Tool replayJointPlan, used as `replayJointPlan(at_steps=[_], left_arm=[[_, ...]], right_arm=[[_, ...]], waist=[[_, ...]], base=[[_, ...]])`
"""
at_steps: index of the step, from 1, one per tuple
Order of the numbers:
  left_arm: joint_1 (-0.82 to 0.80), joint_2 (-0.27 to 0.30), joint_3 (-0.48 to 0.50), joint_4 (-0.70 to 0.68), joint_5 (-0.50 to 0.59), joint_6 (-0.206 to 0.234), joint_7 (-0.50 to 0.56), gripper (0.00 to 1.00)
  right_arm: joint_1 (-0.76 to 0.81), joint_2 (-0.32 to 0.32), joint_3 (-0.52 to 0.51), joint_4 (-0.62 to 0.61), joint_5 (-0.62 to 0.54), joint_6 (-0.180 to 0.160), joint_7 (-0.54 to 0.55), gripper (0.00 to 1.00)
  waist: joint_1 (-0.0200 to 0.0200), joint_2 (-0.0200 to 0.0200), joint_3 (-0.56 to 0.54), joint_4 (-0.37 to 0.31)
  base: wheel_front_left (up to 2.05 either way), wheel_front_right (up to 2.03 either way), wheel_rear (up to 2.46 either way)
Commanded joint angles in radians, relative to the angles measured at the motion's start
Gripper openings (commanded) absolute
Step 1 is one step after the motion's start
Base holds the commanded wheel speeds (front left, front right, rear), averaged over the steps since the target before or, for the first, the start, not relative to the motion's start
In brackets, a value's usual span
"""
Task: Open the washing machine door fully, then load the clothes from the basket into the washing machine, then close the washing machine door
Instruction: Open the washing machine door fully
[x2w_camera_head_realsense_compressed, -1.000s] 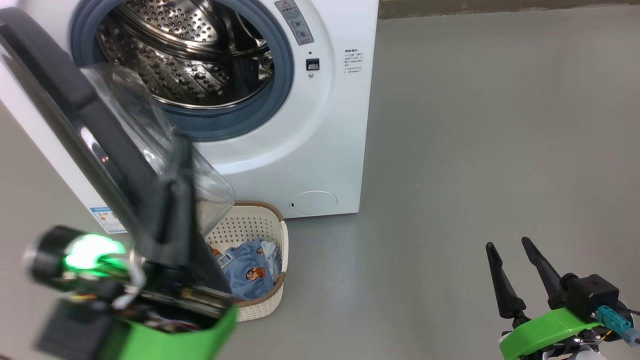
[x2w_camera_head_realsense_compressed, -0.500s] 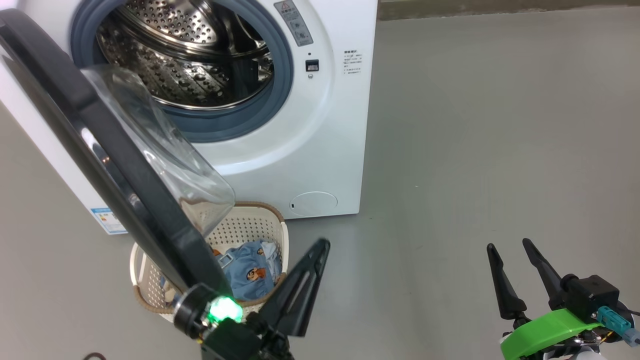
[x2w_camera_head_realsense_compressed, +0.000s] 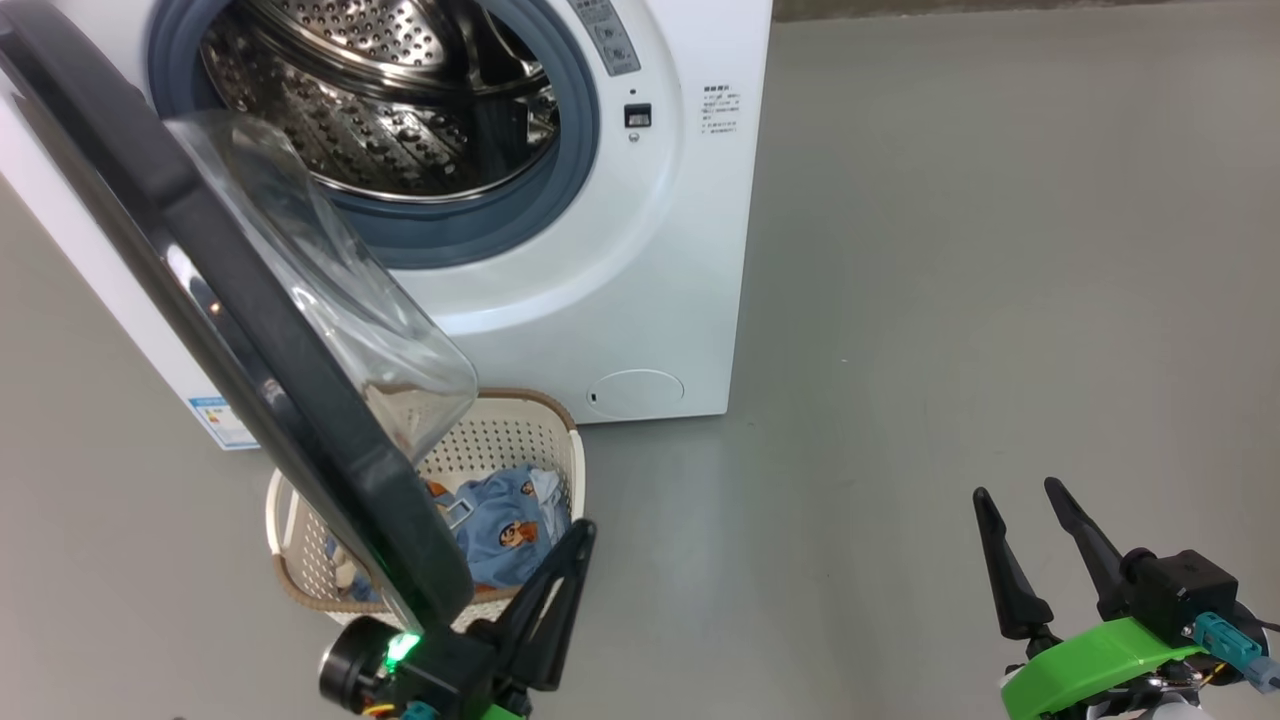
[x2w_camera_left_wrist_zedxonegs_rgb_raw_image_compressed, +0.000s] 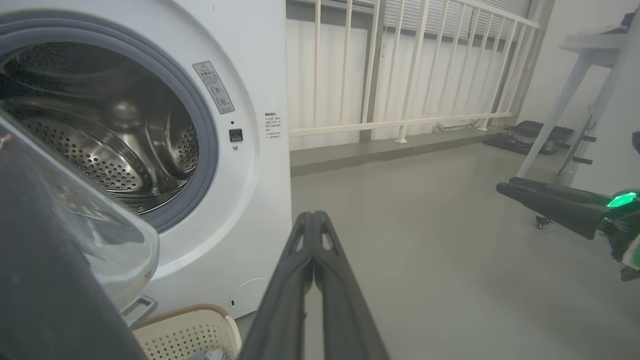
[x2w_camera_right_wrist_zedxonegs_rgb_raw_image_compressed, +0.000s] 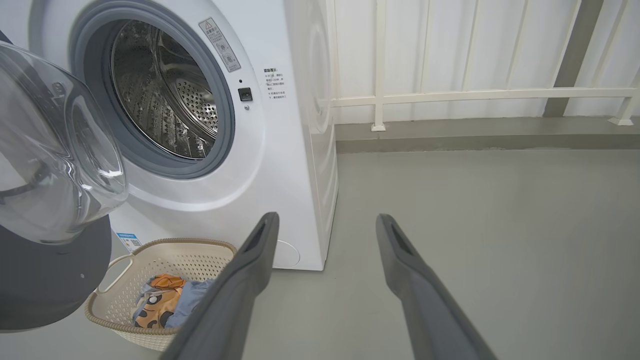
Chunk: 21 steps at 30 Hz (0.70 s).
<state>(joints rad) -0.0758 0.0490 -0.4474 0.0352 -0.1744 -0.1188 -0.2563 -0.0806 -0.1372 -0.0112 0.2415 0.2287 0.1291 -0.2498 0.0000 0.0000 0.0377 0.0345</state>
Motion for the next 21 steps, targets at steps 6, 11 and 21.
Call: replayJointPlan(at_steps=[6, 11, 21], left_arm=[[-0.024, 0.002, 0.06, 0.035, -0.008, 0.004, -0.005, 0.0], [-0.051, 0.002, 0.084, 0.048, -0.015, 0.008, -0.005, 0.0], [-0.081, 0.001, 0.136, 0.098, -0.028, 0.019, -0.005, 0.0]], right_arm=[[-0.019, -0.018, 0.025, -0.025, -0.002, 0.002, -0.012, 1.0], [-0.025, -0.018, 0.021, -0.026, -0.001, 0.002, -0.012, 1.0], [-0.035, -0.02, 0.016, -0.022, 0.005, 0.002, -0.012, 1.0]], waist=[[0.0, 0.0, 0.021, 0.0], [0.0, 0.0, 0.035, 0.002], [0.0, 0.0, 0.055, 0.006]], base=[[0.0, 0.0, 0.0], [0.0, 0.0, 0.0], [0.0, 0.0, 0.0]])
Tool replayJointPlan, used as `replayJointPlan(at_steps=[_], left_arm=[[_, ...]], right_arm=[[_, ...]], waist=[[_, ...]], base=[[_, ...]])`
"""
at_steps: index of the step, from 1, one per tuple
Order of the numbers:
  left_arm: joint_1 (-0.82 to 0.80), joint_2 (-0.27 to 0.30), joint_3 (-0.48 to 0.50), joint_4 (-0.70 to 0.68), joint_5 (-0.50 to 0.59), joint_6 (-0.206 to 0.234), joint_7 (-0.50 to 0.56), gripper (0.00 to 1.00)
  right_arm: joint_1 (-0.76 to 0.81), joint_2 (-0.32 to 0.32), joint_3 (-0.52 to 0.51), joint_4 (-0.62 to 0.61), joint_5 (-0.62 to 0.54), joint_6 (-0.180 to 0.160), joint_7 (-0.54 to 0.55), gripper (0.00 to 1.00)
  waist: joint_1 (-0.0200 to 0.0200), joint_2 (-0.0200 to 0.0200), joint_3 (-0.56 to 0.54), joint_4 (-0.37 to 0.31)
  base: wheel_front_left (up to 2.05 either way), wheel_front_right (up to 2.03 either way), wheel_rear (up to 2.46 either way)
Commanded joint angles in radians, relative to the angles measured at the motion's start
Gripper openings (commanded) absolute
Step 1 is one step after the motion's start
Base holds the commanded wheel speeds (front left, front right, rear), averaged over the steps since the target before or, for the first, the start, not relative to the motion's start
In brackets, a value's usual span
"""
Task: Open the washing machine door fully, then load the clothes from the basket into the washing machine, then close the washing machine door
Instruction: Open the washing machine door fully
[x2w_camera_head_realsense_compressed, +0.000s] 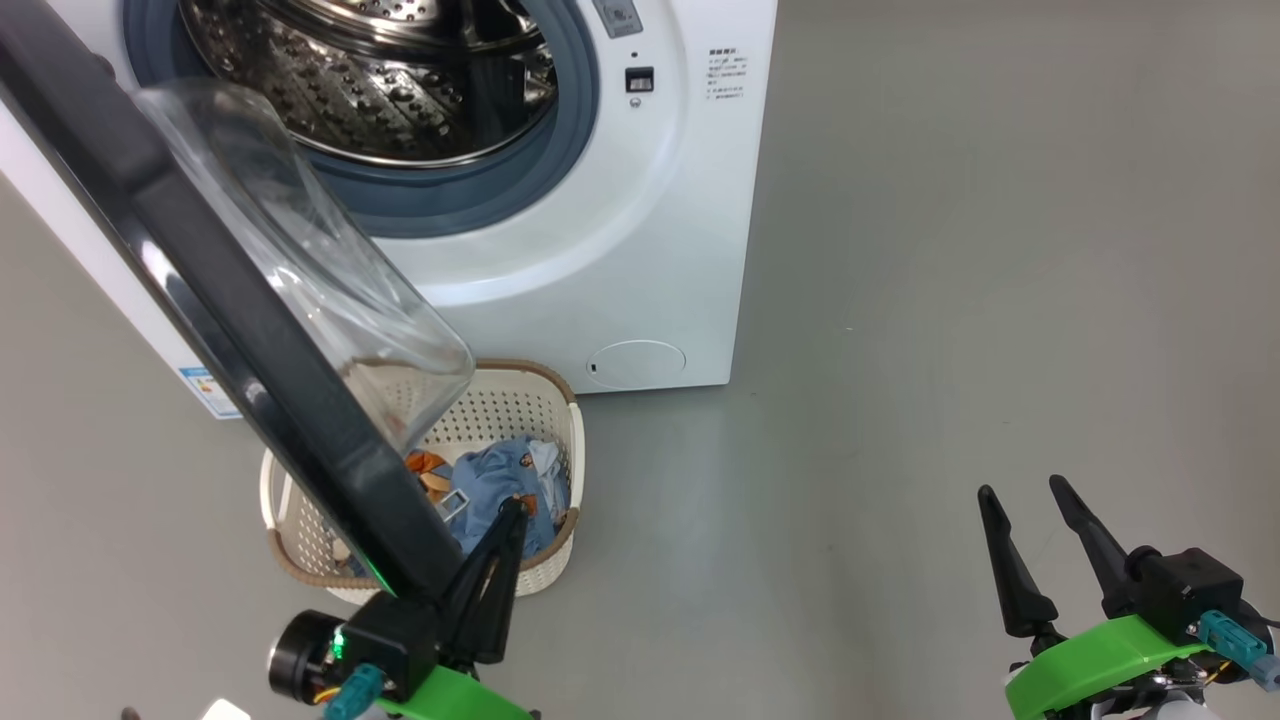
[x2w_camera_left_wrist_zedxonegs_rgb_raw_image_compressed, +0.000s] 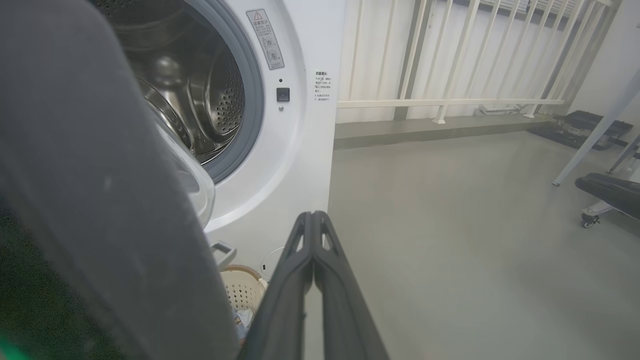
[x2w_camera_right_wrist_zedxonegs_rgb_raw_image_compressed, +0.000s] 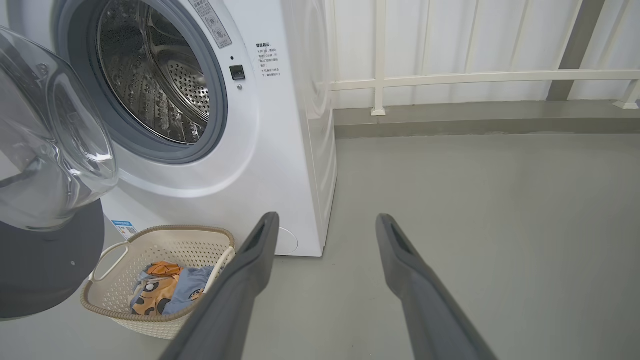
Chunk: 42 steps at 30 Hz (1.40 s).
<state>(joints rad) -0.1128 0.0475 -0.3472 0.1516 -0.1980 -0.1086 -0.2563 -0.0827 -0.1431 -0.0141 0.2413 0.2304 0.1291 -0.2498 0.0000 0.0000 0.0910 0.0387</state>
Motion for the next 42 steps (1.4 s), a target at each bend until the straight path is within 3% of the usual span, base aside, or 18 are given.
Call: replayJointPlan(at_steps=[1, 12, 36, 42], left_arm=[[-0.045, 0.003, 0.04, -0.015, -0.008, 0.01, -0.005, 0.0], [-0.053, 0.003, 0.054, -0.004, -0.029, 0.028, -0.005, 0.0], [0.03, 0.003, 0.128, -0.048, -0.056, 0.127, -0.005, 0.0], [0.057, 0.003, 0.143, -0.063, -0.054, 0.135, -0.005, 0.0]], right_arm=[[-0.033, -0.014, 0.018, -0.022, 0.003, 0.002, -0.012, 1.0], [-0.048, -0.014, 0.021, -0.014, 0.005, 0.002, -0.012, 1.0], [-0.036, -0.012, 0.025, 0.001, 0.016, 0.002, -0.012, 1.0], [-0.029, -0.011, 0.025, 0.001, 0.016, 0.002, -0.012, 1.0]], waist=[[0.0, 0.0, 0.004, 0.003], [0.0, 0.0, 0.023, 0.036], [0.0, 0.0, 0.008, 0.122], [0.0, 0.0, -0.001, 0.157]], base=[[0.0, 0.0, 0.0], [0.0, 0.0, 0.0], [0.0, 0.0, 0.0], [0.0, 0.0, 0.0]])
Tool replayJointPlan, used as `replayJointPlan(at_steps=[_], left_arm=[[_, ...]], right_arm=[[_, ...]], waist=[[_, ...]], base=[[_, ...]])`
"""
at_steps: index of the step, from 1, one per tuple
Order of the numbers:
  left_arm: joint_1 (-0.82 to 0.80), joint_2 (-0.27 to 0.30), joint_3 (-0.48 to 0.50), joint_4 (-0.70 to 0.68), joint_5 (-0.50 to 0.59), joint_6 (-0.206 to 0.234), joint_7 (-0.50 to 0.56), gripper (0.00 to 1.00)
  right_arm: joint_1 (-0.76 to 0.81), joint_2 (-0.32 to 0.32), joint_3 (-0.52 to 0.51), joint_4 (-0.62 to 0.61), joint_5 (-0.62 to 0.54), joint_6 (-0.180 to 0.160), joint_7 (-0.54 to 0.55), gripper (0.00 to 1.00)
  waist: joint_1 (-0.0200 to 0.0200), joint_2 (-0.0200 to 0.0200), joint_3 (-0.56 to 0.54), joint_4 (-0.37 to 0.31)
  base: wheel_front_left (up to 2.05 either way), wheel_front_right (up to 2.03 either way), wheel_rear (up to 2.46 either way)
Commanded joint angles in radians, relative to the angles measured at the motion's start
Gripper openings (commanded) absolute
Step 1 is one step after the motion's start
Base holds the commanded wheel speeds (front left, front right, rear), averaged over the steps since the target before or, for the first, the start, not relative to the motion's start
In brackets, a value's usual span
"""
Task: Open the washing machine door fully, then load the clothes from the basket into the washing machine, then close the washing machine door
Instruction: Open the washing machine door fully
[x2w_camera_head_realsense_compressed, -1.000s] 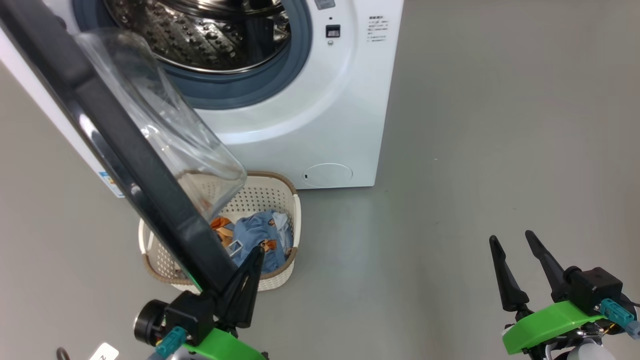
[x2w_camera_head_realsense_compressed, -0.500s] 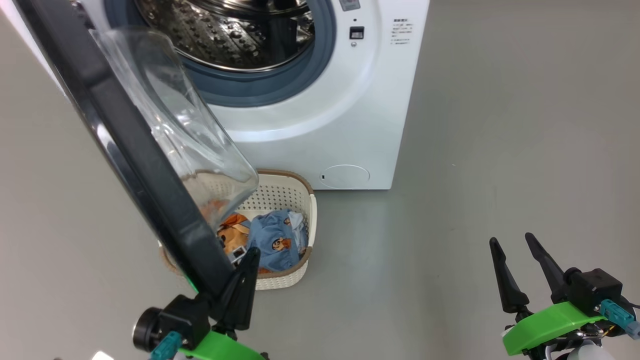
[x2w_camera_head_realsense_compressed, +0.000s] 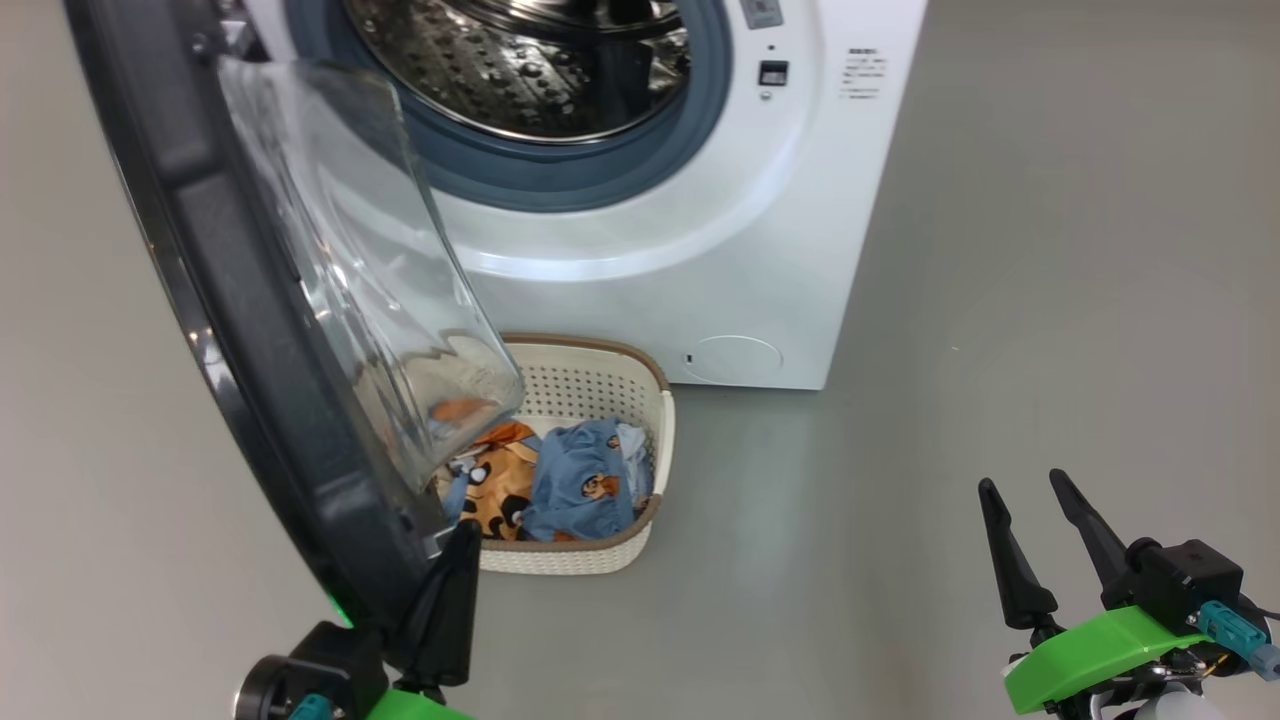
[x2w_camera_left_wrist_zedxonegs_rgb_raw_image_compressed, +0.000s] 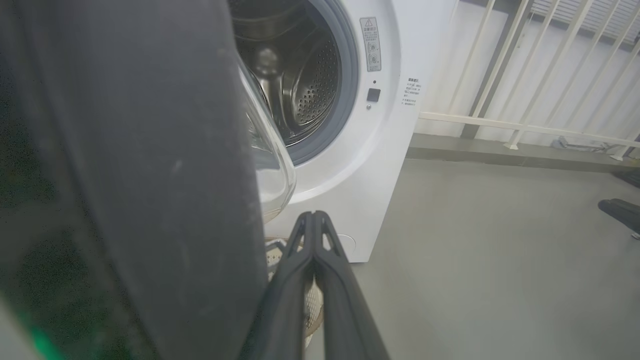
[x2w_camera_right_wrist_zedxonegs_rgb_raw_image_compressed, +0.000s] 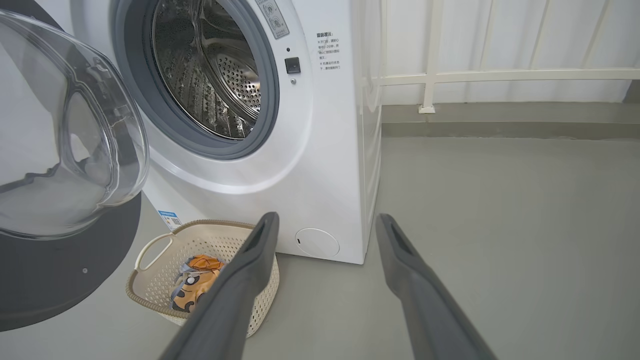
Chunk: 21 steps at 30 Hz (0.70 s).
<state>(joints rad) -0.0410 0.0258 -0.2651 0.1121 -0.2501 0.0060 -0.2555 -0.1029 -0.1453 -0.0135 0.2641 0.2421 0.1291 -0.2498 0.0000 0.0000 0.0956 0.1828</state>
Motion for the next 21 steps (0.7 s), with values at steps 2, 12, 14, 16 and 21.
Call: replayJointPlan(at_steps=[2, 12, 14, 16, 21], left_arm=[[-0.008, 0.024, 0.068, -0.027, -0.002, 0.024, -0.006, 0.0], [0.021, 0.024, 0.13, -0.031, 0.0, 0.031, -0.006, 0.0], [0.028, 0.024, 0.149, -0.026, 0.003, 0.031, -0.006, 0.0], [0.034, 0.025, 0.17, -0.019, 0.006, 0.032, -0.006, 0.0], [0.04, 0.034, 0.226, -0.004, 0.004, 0.037, -0.006, 0.0]], right_arm=[[-0.007, -0.009, 0.025, -0.022, 0.004, 0.002, -0.012, 1.0], [0.009, -0.007, 0.036, -0.01, 0.007, 0.002, -0.012, 1.0], [0.014, -0.006, 0.037, -0.007, 0.008, 0.002, -0.012, 1.0], [0.017, -0.005, 0.039, -0.005, 0.008, 0.002, -0.012, 1.0], [0.023, -0.007, 0.046, -0.002, 0.009, 0.002, -0.012, 1.0]], waist=[[0.0, 0.0, -0.01, 0.027], [0.0, 0.0, -0.048, 0.105], [0.0, 0.0, -0.057, 0.118], [0.0, 0.0, -0.065, 0.128], [0.0, 0.0, -0.078, 0.146]], base=[[0.0, 0.0, 0.0], [0.0, 0.0, 0.0], [0.0, 0.0, 0.0], [0.0, 0.0, 0.0], [0.0, 0.0, 0.0]])
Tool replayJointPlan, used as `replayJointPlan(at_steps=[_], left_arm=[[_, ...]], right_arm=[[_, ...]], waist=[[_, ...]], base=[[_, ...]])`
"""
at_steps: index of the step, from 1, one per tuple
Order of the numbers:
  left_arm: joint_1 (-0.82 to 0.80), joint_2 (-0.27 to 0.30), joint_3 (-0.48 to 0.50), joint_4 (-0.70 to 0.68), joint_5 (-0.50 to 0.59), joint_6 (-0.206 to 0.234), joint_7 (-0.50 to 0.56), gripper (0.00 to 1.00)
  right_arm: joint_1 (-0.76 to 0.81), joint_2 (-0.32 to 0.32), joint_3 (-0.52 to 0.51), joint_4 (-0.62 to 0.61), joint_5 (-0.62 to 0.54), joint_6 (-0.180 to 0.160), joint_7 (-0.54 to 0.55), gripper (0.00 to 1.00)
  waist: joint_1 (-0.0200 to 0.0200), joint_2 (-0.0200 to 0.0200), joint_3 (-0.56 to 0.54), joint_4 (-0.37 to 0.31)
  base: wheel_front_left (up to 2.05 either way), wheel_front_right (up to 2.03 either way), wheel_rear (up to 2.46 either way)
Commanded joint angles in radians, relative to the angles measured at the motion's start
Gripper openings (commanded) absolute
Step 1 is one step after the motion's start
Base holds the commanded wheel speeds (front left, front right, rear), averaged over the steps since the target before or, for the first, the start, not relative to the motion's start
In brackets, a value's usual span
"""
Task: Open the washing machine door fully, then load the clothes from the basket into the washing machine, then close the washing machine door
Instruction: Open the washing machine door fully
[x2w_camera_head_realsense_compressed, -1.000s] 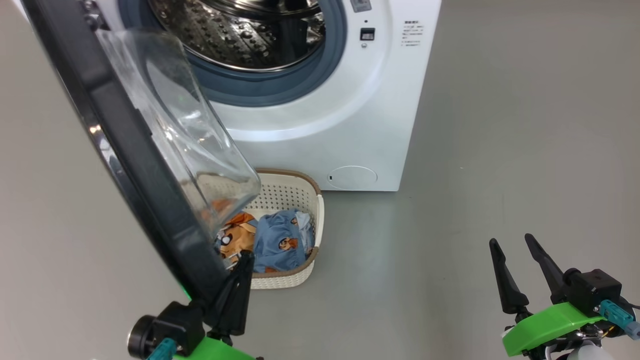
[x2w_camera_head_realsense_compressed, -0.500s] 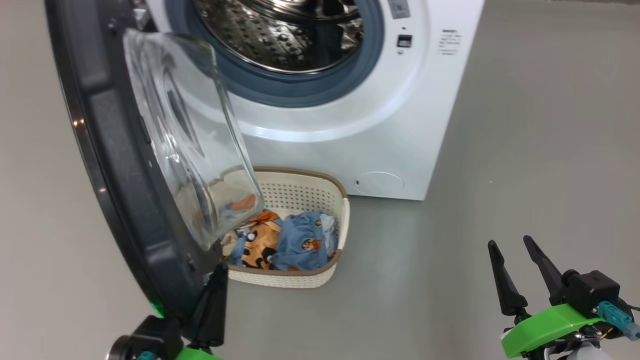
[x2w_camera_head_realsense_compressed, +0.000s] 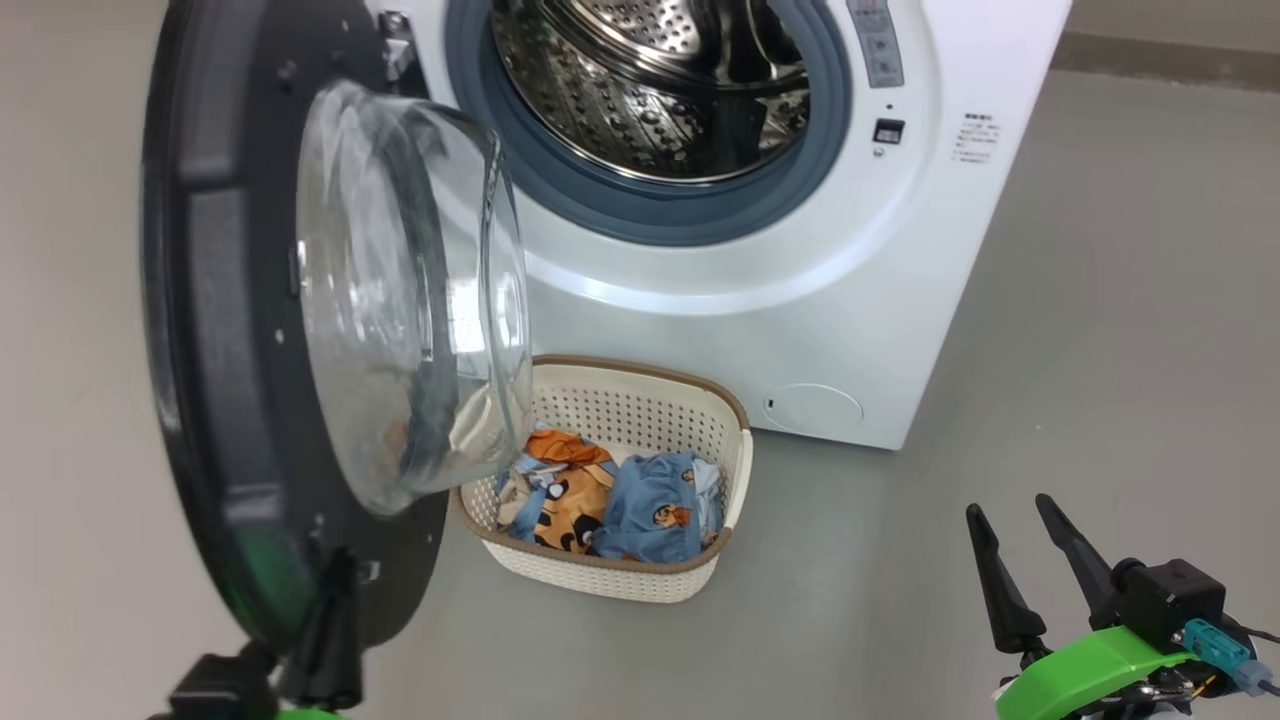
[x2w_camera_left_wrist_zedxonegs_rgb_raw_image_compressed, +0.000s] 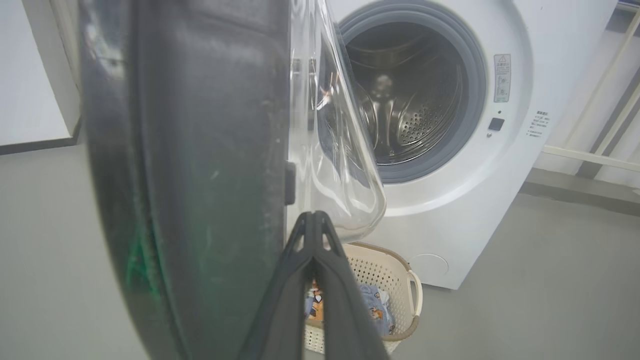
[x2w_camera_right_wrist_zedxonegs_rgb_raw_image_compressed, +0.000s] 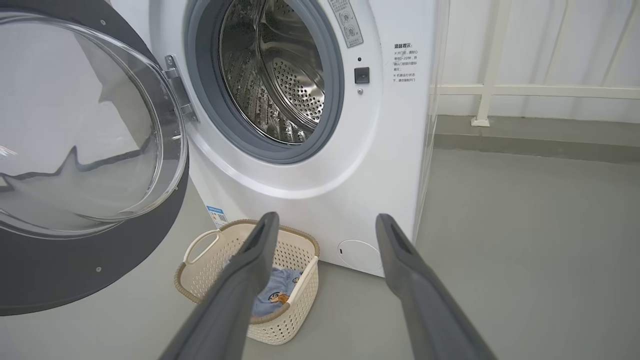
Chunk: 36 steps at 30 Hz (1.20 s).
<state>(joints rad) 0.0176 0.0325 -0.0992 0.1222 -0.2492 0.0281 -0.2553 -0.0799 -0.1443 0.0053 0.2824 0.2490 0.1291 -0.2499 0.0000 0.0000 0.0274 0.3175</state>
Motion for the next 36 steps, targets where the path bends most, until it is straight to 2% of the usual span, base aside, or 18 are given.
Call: replayJointPlan(at_steps=[1, 17, 25, 36], left_arm=[[-0.02, 0.031, 0.074, -0.007, 0.001, 0.015, -0.006, 0.0], [-0.127, 0.106, 0.228, 0.124, -0.045, 0.01, -0.006, 0.0], [-0.197, 0.142, 0.345, 0.199, -0.072, 0.019, -0.006, 0.0], [-0.333, 0.194, 0.468, 0.311, -0.07, -0.017, -0.006, 0.0]], right_arm=[[-0.001, -0.011, 0.028, -0.019, 0.002, 0.002, -0.012, 1.0], [-0.015, -0.044, 0.043, -0.025, 0.019, 0.002, -0.012, 1.0], [-0.041, -0.069, 0.05, -0.024, 0.022, 0.002, -0.012, 1.0], [-0.091, -0.117, 0.067, -0.038, 0.016, 0.002, -0.01, 1.0]], waist=[[0.0, 0.0, -0.012, 0.014], [0.0, 0.0, 0.035, 0.009], [0.0, 0.0, 0.077, 0.005], [0.0, 0.0, 0.176, 0.005]], base=[[0.0, 0.0, 0.0], [0.0, 0.0, 0.0], [0.0, 0.0, 0.0], [0.0, 0.0, 0.0]])
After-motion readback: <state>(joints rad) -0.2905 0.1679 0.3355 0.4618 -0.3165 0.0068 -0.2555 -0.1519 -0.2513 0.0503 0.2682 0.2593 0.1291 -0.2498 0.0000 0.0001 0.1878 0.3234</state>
